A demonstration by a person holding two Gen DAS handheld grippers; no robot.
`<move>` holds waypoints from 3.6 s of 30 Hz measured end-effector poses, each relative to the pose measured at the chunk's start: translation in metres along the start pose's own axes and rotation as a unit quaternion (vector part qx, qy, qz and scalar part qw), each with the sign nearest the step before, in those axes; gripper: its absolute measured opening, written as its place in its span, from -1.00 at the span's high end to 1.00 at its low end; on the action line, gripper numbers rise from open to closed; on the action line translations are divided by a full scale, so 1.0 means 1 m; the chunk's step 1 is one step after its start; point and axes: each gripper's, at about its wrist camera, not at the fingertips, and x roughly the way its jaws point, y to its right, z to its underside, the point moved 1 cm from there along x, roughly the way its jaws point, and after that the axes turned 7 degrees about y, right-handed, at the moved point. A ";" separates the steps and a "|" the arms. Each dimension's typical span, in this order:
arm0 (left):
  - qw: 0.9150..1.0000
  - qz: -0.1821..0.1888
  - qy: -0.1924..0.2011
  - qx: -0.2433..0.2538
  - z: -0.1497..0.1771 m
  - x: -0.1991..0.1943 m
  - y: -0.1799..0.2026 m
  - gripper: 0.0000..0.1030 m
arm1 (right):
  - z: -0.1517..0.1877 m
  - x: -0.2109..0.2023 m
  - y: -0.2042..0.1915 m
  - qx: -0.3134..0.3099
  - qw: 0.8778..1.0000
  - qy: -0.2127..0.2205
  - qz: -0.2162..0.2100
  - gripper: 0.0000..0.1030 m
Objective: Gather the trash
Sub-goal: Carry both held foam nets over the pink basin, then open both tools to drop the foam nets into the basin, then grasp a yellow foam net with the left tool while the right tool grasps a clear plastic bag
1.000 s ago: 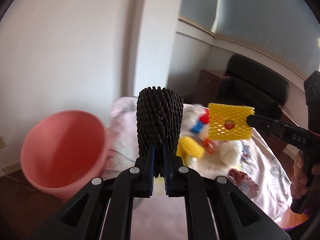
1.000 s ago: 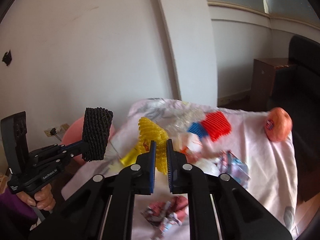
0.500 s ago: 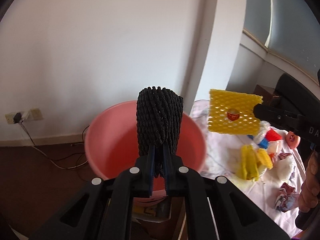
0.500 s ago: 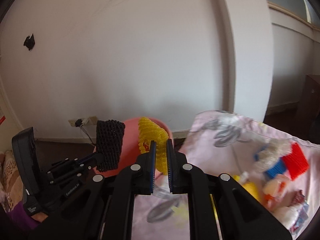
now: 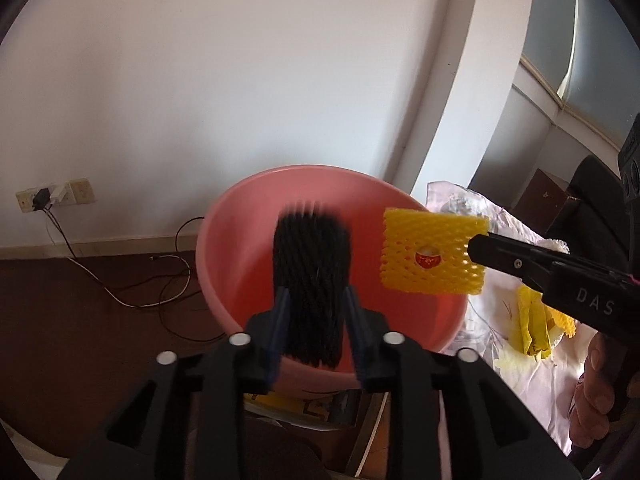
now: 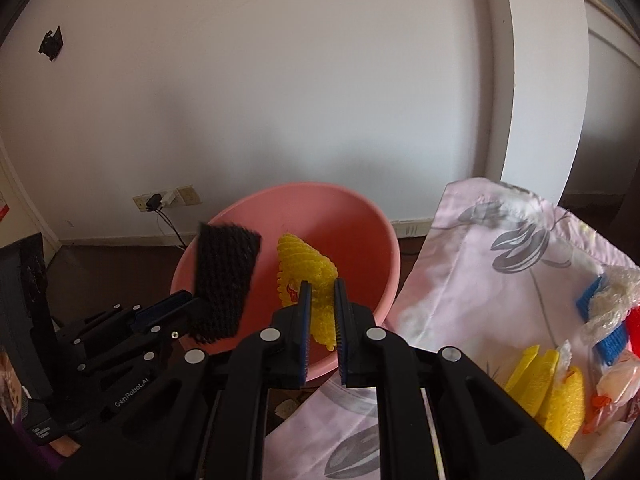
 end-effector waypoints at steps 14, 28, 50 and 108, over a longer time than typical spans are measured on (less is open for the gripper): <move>1.000 0.012 0.026 0.007 -0.005 -0.025 0.015 0.37 | 0.001 -0.032 0.003 -0.003 0.999 0.034 -0.001 0.31; 0.995 0.072 0.041 0.054 -0.004 -0.049 0.081 0.37 | 0.025 -0.114 0.033 -0.001 0.996 0.073 0.060 0.31; 0.976 0.175 -0.003 0.127 0.027 -0.040 0.176 0.31 | 0.088 -0.209 0.137 0.089 0.979 0.087 0.160 0.31; 0.965 0.236 -0.033 0.109 0.027 -0.024 0.223 0.85 | 0.115 -0.176 0.195 0.117 0.979 0.035 0.162 0.31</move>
